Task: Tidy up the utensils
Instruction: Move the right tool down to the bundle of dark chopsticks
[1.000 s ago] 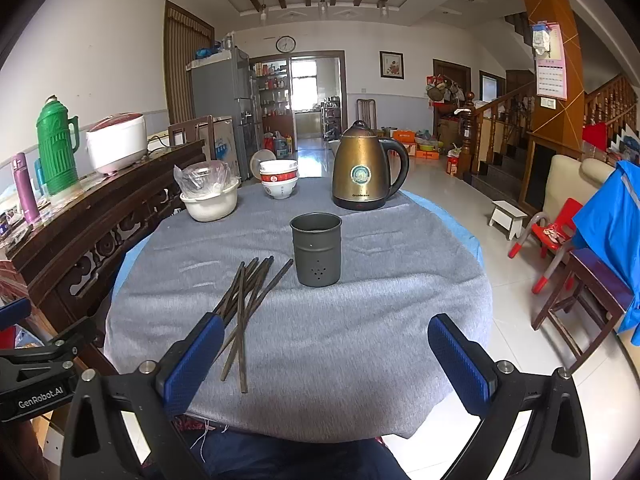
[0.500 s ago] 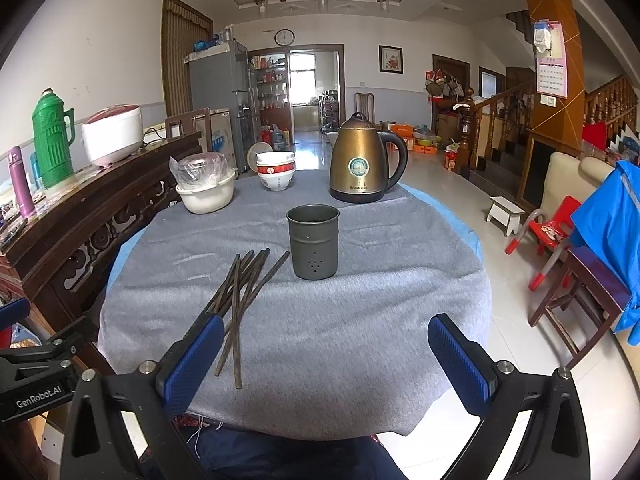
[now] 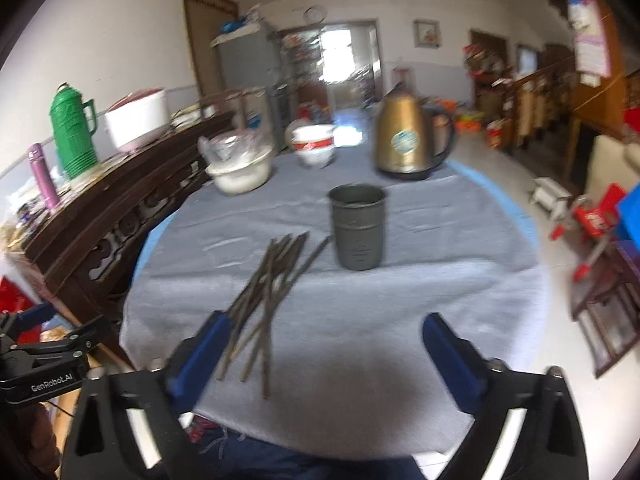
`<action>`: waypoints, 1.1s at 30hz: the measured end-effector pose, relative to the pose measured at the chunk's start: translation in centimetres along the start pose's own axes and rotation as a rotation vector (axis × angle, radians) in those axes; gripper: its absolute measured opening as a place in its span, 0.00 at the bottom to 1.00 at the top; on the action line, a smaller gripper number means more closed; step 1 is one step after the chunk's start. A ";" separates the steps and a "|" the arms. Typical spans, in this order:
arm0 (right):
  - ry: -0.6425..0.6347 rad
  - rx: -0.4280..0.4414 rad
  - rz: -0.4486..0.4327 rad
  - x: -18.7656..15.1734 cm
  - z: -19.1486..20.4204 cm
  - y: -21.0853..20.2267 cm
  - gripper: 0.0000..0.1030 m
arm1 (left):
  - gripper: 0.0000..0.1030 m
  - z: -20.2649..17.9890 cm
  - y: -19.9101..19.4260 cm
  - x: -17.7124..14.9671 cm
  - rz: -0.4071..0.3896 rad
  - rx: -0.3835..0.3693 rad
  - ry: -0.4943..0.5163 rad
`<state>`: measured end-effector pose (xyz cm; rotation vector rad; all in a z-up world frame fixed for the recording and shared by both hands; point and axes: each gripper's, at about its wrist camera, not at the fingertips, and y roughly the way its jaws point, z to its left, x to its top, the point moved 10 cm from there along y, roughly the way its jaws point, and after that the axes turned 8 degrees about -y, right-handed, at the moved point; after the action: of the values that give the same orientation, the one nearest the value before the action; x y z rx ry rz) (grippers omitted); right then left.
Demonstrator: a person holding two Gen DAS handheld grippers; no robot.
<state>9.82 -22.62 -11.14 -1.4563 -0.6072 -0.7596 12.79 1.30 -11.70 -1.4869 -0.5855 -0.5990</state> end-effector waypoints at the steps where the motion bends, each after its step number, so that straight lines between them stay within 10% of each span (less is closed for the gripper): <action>1: 0.002 0.031 0.023 0.2 0.3 1.1 0.78 | 1.00 0.4 0.6 0.1 0.007 0.003 -0.007; 6: -0.015 0.146 0.163 0.8 2.6 8.4 0.42 | 1.00 2.2 4.4 0.0 0.075 0.039 -0.031; 20: -0.039 0.207 0.354 3.3 5.7 21.8 0.28 | 1.00 1.3 10.4 1.5 0.156 0.033 -0.002; 33: 0.011 0.234 0.400 3.4 5.3 24.8 0.06 | 0.99 -0.2 12.2 3.2 0.154 0.014 0.040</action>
<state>31.44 -18.59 -24.15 -1.2999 -0.3650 -0.3689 23.50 1.02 -18.34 -1.4885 -0.4391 -0.5026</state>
